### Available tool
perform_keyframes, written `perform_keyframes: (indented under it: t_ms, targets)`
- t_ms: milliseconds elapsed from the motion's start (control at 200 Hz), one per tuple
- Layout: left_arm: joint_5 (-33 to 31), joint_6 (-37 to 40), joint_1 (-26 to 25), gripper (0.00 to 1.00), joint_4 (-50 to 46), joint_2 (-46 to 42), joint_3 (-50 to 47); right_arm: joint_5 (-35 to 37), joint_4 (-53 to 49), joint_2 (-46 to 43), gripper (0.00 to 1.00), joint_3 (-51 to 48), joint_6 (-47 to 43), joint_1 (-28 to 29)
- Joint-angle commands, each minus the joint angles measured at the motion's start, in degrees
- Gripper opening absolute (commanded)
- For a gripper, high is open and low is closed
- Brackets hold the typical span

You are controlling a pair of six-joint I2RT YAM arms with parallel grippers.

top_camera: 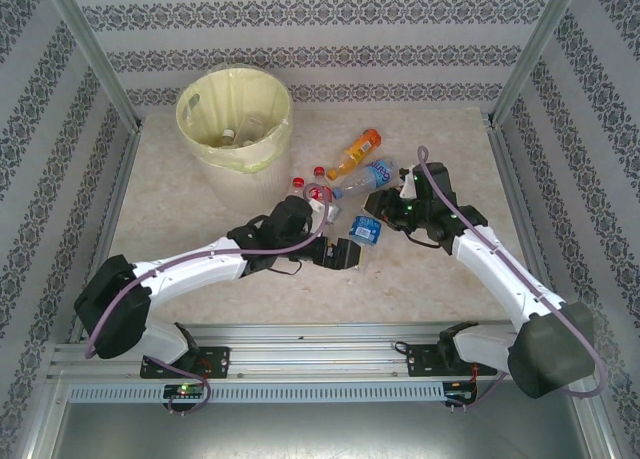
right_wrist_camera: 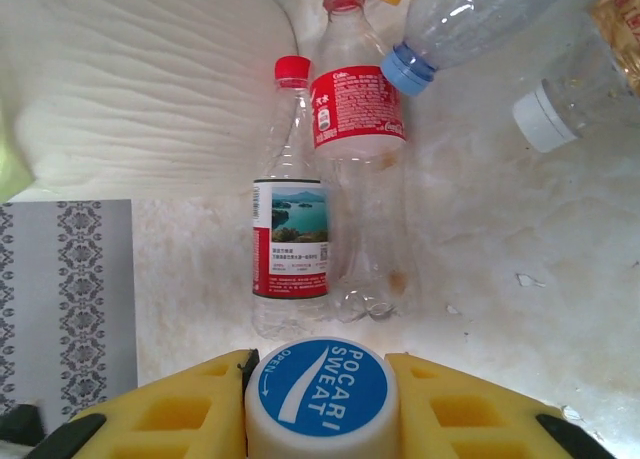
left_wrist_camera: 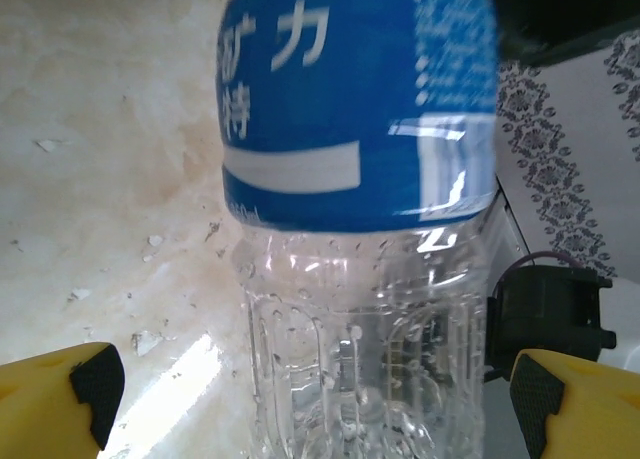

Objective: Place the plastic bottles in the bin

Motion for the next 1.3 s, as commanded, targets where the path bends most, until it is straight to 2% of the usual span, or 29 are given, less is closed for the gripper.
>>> perform_keyframes:
  t_ms: [0,155,280,370,420,510,669,839,909,1039,1154,1294]
  targets:
    - [1.11,1.17,-1.82,1.00,0.74,1.27,2.74,0.16,-1.57,-0.79,0.34,2.01,0.94,0.80]
    - [0.93,1.41,-2.37,0.95,0.43,1.93,3.33,-0.37,-1.32,-1.58,0.34,1.83,1.20,1.09]
    - [1.70,-0.09,-2.37,0.78,3.22,1.81,3.11,-0.33,-1.89,-2.29,0.35,1.59,0.67,1.07]
    - [1.99,-0.04,-2.37,0.62,3.29,1.94,3.66,-0.17,-2.40,-2.76,0.36,1.35,0.57,1.06]
    - [2.07,0.15,-2.37,0.57,2.99,1.91,3.96,-0.12,-2.47,-3.04,0.37,1.33,0.72,1.08]
    - [1.90,0.57,-2.38,0.49,2.08,1.55,4.41,-0.07,-3.02,-3.43,0.45,1.70,0.99,1.08]
    - [0.11,2.47,-1.27,0.46,-3.56,-1.14,6.43,0.45,-6.97,-5.58,0.70,4.52,0.17,0.54]
    - [3.10,2.48,1.49,0.46,-7.04,-2.79,7.99,-1.82,-8.90,-10.44,0.92,6.92,0.05,-0.78]
    - [3.15,3.19,2.47,0.46,-8.94,-3.65,9.14,-2.61,-10.58,-12.44,0.98,9.43,-1.32,-0.57]
    - [2.55,4.61,4.63,0.47,-14.72,-4.83,13.62,-2.93,-13.80,-15.17,0.98,15.38,-4.35,0.17]
    - [-0.17,7.32,6.68,0.48,-23.96,-4.62,20.11,-2.32,-15.10,-16.88,0.98,20.57,-7.23,1.52]
    - [-3.26,11.63,9.65,0.49,-34.10,-4.05,28.25,1.89,-16.83,-18.19,0.98,27.27,-12.02,4.43]
